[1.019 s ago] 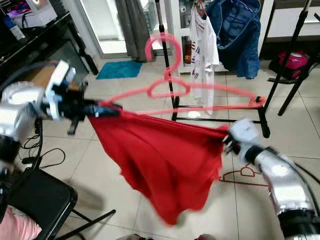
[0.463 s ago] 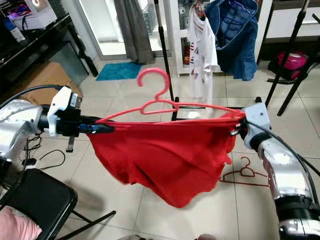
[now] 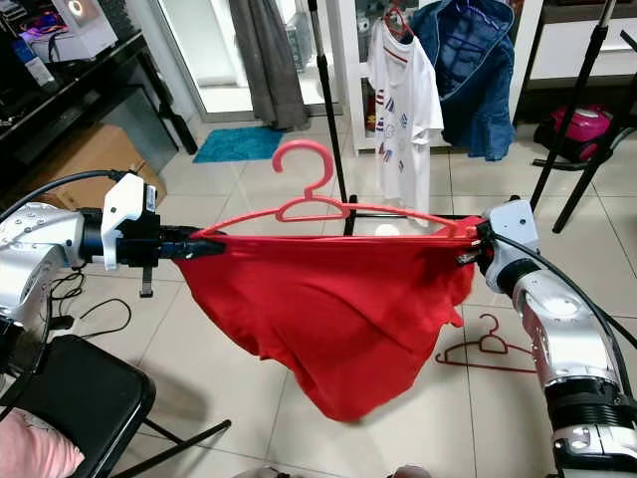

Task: Hang hanger

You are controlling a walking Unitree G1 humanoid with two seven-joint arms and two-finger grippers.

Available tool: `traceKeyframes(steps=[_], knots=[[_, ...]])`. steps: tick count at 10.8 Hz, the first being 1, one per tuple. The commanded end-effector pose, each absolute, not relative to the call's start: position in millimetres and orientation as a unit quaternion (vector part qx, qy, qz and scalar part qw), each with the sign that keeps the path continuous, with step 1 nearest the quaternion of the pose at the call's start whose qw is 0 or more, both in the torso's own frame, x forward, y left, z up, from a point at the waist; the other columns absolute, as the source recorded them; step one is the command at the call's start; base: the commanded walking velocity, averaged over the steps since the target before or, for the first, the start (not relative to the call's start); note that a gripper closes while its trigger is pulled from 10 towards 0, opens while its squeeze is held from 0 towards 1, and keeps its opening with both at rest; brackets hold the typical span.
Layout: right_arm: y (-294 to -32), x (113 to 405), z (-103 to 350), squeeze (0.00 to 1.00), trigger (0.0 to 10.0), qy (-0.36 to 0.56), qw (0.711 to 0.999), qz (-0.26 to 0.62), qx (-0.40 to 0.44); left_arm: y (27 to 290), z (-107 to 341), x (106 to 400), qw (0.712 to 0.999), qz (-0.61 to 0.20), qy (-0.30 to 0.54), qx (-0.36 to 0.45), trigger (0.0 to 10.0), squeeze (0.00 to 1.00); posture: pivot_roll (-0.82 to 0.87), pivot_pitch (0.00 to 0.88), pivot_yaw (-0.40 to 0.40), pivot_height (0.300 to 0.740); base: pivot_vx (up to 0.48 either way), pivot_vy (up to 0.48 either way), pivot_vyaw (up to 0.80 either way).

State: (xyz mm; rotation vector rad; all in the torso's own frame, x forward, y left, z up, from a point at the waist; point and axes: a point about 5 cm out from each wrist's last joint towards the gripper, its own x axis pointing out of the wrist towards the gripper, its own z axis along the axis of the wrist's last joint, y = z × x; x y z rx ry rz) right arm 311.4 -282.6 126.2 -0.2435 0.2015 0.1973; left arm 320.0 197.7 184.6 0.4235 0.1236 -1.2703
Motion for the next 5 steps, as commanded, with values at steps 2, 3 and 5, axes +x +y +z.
traceKeyframes(steps=[2,3,5], knots=[[-334.7,297.7,138.5,0.0,0.0,0.111,0.988,0.008,-0.106,243.2,195.5,320.2,0.844,-0.513,0.061,0.144,0.0,0.0,-0.13,0.0,0.217,0.74,0.0,0.0,0.0],[-333.6,298.1,138.7,0.0,0.0,0.111,0.988,0.013,-0.106,244.1,192.4,319.9,0.841,-0.513,0.077,0.157,0.0,0.0,-0.13,0.0,0.217,0.74,0.0,0.0,0.0],[-334.1,298.2,139.3,0.0,0.0,0.111,0.988,0.013,-0.107,255.1,174.4,315.8,0.826,-0.497,0.152,0.217,0.0,0.0,-0.13,0.0,0.217,0.74,0.0,0.0,0.0]])
